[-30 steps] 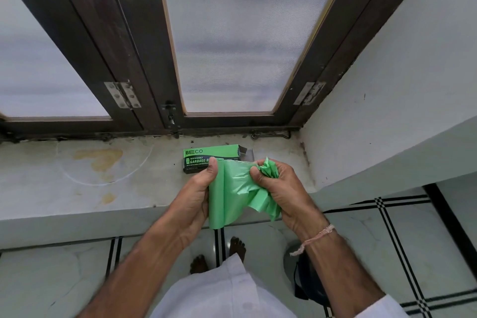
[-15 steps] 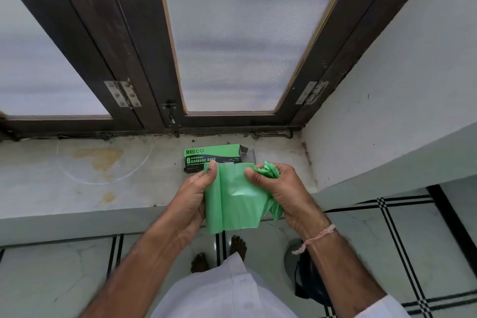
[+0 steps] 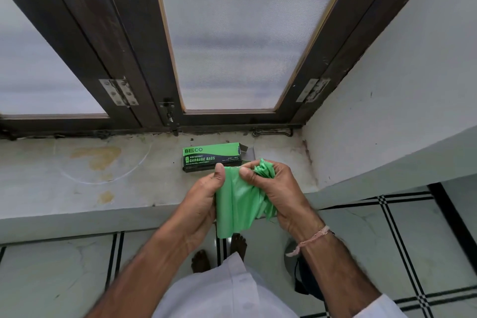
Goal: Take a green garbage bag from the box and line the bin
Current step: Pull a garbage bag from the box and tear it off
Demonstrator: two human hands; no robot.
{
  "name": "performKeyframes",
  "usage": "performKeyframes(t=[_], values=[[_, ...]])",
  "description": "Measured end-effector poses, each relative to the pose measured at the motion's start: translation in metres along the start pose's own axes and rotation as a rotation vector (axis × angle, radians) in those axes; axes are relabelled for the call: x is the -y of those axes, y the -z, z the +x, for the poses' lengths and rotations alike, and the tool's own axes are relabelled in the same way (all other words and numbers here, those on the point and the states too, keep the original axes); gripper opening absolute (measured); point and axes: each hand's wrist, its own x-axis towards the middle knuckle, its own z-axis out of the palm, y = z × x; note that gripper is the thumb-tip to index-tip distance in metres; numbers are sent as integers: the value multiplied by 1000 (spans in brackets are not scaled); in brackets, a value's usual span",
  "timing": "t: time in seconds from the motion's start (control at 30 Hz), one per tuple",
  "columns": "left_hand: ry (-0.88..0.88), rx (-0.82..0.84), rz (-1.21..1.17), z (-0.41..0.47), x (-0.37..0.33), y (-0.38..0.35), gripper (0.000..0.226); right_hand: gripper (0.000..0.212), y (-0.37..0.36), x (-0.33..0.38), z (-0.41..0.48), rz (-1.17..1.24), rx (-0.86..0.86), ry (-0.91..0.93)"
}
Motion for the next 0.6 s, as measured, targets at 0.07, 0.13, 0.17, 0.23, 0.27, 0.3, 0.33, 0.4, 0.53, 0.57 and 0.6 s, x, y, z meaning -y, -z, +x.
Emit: performKeyframes(t=[0.07,0.13,0.17,0.23,0.27,0.3,0.33,0.4,0.53,0.57,0.6], values=[[-5,-11,-5,1,0,0,52,8,2,1,0,3,9,-6],[-1,-13,-11,3,0,1,51,8,2,0,-1,37,27,-19],[3,-13,-18,4,0,1,49,8,1,0,-2,52,32,-28],[15,-12,-27,5,0,3,45,13,-1,-2,-1,61,36,-39],[23,-8,-31,6,0,3,44,15,-1,-3,0,51,35,-40],[30,-6,-32,6,0,4,44,18,-1,-4,0,38,33,-39],[33,-8,-29,7,0,3,45,19,0,-4,1,23,30,-34],[33,-40,-3,9,1,2,44,19,0,-5,2,-6,28,-17],[37,-111,10,10,2,-2,40,18,-3,-8,1,-56,42,55],[36,-138,-8,10,2,-4,38,16,-5,-9,2,-71,44,83],[36,-164,-37,11,2,-5,35,13,-7,-11,1,-83,38,113]])
